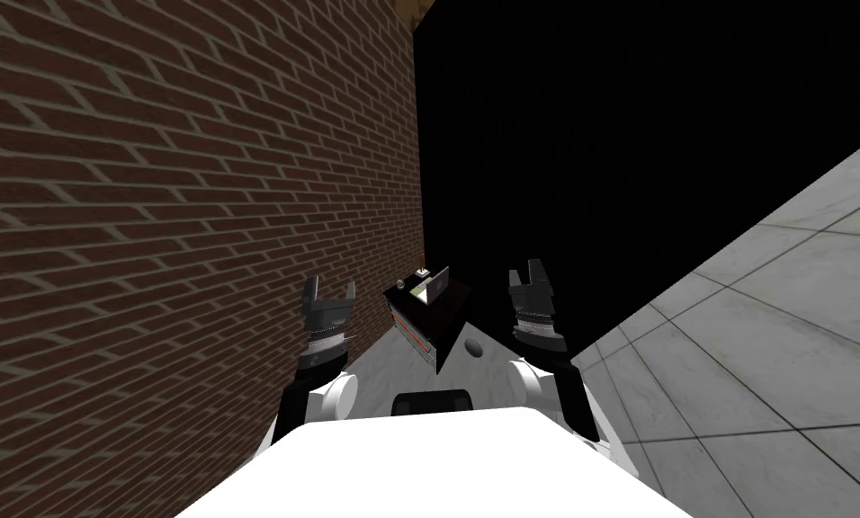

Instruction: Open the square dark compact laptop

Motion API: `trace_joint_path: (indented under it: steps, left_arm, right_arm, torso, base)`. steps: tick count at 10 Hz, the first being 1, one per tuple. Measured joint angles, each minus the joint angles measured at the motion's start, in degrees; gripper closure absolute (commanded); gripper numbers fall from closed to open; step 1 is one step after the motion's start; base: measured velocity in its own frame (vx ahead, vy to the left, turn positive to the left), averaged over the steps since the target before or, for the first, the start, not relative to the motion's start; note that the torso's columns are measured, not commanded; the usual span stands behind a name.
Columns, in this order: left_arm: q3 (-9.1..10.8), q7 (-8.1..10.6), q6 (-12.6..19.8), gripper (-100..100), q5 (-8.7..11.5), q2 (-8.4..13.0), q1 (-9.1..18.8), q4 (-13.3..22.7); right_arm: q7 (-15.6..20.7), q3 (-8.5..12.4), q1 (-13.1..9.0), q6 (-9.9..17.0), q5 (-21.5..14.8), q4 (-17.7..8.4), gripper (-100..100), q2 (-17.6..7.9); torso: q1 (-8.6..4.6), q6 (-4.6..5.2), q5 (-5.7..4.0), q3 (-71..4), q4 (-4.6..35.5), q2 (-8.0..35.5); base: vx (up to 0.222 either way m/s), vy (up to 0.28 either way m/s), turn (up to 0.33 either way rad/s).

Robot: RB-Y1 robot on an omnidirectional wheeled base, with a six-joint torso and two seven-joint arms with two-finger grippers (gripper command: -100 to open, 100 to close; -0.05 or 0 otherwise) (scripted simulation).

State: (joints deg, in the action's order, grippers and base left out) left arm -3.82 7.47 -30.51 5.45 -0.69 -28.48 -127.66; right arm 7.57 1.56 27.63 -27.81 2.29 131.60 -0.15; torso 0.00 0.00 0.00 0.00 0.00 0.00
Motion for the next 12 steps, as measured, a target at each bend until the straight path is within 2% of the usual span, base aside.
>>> trace_joint_path:
  steps: [2, 9, 10, 12]
  left_arm:
    - [0.0, 0.0, 0.0, 0, 0.0, 0.0, 0.0, 0.0]
    - [0.0, 0.0, -0.01, 0, 0.0, 0.0, 0.0, -0.02]
    - [0.0, 0.0, -0.01, -100, 0.0, 0.0, 0.0, -0.02]
    - [0.01, -0.06, 0.24, -100, -0.15, 2.37, 0.53, 0.67]
  right_arm:
    - [0.0, 0.0, 0.0, 0.0, 0.0, 0.0, 0, 0.0]
    - [0.0, 0.0, 0.0, -0.01, 0.0, 0.02, 0, 0.0]
    - [0.0, 0.0, 0.0, -0.01, 0.0, 0.02, 0, 0.0]
    - [0.0, 0.0, 0.0, 0.0, 0.0, -0.01, 0, 0.0]
  torso:
    - [0.0, 0.0, 0.0, -12.0, 6.0, 5.97]
    - [0.0, 0.0, 0.0, -70.73, 35.37, 35.39]
    - [0.0, 0.0, 0.0, -79.19, 39.6, 39.62]
    - [0.03, 0.01, 0.01, -84.26, 42.05, 42.07]
  base:
    - [0.0, 0.0, 0.0]
    - [0.0, 0.0, 0.0]
    - [0.008, 0.001, -0.029]
    - [0.007, 0.007, -0.063]
